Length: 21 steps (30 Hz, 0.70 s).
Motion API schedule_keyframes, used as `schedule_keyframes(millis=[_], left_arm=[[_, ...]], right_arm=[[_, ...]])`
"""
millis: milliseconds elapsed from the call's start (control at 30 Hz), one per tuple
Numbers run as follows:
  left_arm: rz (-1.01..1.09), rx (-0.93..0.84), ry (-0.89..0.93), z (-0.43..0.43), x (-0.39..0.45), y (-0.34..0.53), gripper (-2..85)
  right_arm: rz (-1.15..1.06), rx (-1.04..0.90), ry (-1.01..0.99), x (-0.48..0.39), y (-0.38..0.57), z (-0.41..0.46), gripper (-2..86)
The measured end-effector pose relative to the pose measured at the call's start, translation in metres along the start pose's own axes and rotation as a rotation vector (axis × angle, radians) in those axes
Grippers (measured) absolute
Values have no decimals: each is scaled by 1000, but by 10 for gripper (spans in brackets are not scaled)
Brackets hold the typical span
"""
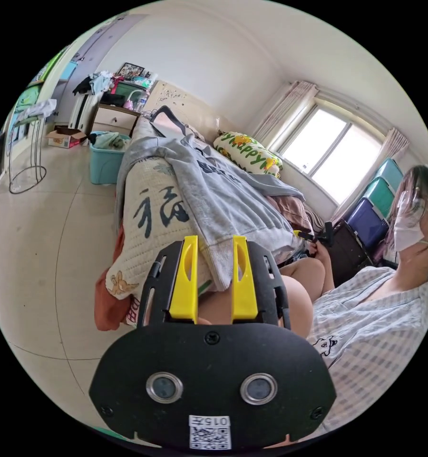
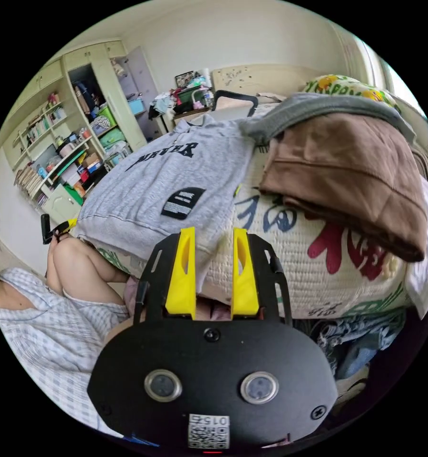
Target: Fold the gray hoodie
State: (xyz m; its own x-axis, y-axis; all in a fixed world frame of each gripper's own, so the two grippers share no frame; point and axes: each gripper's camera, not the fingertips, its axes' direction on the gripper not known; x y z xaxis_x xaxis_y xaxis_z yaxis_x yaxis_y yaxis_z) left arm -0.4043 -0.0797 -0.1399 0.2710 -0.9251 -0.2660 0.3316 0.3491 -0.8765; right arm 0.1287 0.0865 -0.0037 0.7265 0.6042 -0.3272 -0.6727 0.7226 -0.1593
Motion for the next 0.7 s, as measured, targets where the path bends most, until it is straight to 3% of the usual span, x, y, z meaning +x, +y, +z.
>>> schedule_keyframes(millis=[200, 467, 700], left_arm=[[70, -27, -151, 8, 12, -1, 83], [79, 17, -171, -3, 12, 5, 32], [154, -107, -337, 33, 15, 14, 31]], right_arm=[[-52, -37, -74, 1, 7, 0, 81], [-87, -13, -16, 4, 19, -13, 60], [-102, -115, 12, 8, 23, -5, 57]])
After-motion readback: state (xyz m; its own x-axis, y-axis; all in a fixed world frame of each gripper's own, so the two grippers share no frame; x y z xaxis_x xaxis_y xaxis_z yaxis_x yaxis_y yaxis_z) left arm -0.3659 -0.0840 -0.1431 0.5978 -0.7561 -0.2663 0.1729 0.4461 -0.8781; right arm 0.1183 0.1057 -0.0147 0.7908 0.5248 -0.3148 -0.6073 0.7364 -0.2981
